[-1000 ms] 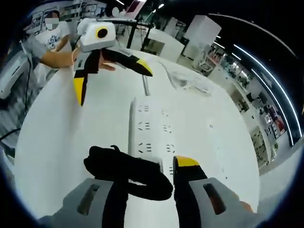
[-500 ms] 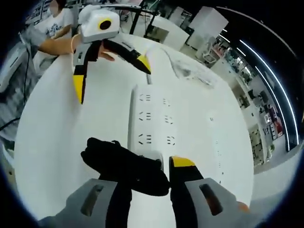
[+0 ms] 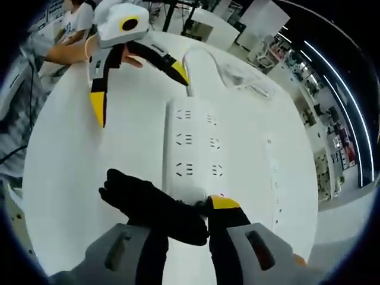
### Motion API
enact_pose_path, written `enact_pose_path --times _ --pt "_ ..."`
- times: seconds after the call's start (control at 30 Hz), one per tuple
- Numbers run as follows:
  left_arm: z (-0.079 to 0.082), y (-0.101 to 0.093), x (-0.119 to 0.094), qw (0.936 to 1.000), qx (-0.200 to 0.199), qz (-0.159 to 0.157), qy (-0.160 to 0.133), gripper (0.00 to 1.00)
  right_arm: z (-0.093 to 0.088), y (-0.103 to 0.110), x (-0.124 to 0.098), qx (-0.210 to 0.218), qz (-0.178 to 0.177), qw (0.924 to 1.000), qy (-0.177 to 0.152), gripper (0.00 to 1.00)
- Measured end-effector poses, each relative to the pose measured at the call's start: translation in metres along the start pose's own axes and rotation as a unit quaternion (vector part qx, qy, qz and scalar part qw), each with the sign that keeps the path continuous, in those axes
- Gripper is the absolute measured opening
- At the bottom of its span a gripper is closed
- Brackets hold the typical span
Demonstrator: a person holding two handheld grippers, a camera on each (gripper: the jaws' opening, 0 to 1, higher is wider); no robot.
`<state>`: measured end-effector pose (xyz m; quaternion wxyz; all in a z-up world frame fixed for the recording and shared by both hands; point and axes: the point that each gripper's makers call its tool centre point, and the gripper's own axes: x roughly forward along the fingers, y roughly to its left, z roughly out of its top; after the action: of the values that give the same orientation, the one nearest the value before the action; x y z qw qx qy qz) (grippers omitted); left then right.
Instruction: Straighten the power strip on the desk, plug the charger into it
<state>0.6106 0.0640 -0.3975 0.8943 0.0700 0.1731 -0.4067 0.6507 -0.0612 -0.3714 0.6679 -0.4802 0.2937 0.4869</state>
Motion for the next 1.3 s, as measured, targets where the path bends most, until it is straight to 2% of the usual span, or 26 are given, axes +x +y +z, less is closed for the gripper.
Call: enact_pose_path --times 0.17,0.4,0.53,0.73,0.83,1.0,1.07,1.1,1.17,1.23,1.27,1.3 --pt "-0.002 -0.001 0.0 1.0 -0.001 -0.001 0.002 0.99 -0.001 -0.002 0.001 0.007 0.019 0.9997 0.014 0.24" --pt "-0.005 -0.002 0.002 1.0 -0.002 -0.004 0.006 0.99 -0.002 -0.005 0.002 0.057 0.06 0.9963 0.024 0.23" --pt "-0.009 -0.005 0.002 0.9999 -0.002 -0.005 0.009 0.99 -0.003 -0.006 0.003 0.097 0.097 0.9899 0.034 0.23" --pt "-0.012 -0.007 0.0 0.9999 -0.001 -0.003 0.011 0.99 -0.004 -0.008 0.007 0.118 0.142 0.9822 0.034 0.22" --pt "-0.012 -0.006 0.0 0.9999 -0.003 -0.001 0.01 0.99 -0.003 -0.007 0.009 0.117 0.156 0.9798 0.046 0.22" --pt "-0.013 -0.004 -0.001 0.9999 -0.005 0.002 0.008 0.99 -0.001 -0.002 0.012 0.116 0.159 0.9782 0.066 0.22" --pt "-0.014 -0.002 -0.001 0.9999 -0.006 0.003 0.009 0.99 -0.001 -0.001 0.013 0.097 0.152 0.9809 0.073 0.22" --pt "-0.014 -0.002 0.0 0.9999 -0.007 0.003 0.01 0.99 -0.001 0.0 0.013 0.101 0.15 0.9806 0.077 0.22" --pt "-0.015 0.0 0.002 0.9999 -0.008 0.001 0.012 0.99 -0.004 0.0 0.014 0.078 0.138 0.982 0.103 0.22" --pt "-0.016 0.001 0.004 0.9998 -0.008 0.001 0.015 0.99 -0.013 0.006 0.016 0.047 0.122 0.9805 0.147 0.22" --pt "-0.017 0.001 0.005 0.9998 -0.008 0.001 0.018 0.99 -0.01 0.006 0.017 0.048 0.109 0.9819 0.147 0.22" --pt "-0.017 0.002 0.005 0.9998 -0.008 0.002 0.018 0.99 -0.012 0.01 0.019 0.047 0.113 0.9817 0.146 0.22"
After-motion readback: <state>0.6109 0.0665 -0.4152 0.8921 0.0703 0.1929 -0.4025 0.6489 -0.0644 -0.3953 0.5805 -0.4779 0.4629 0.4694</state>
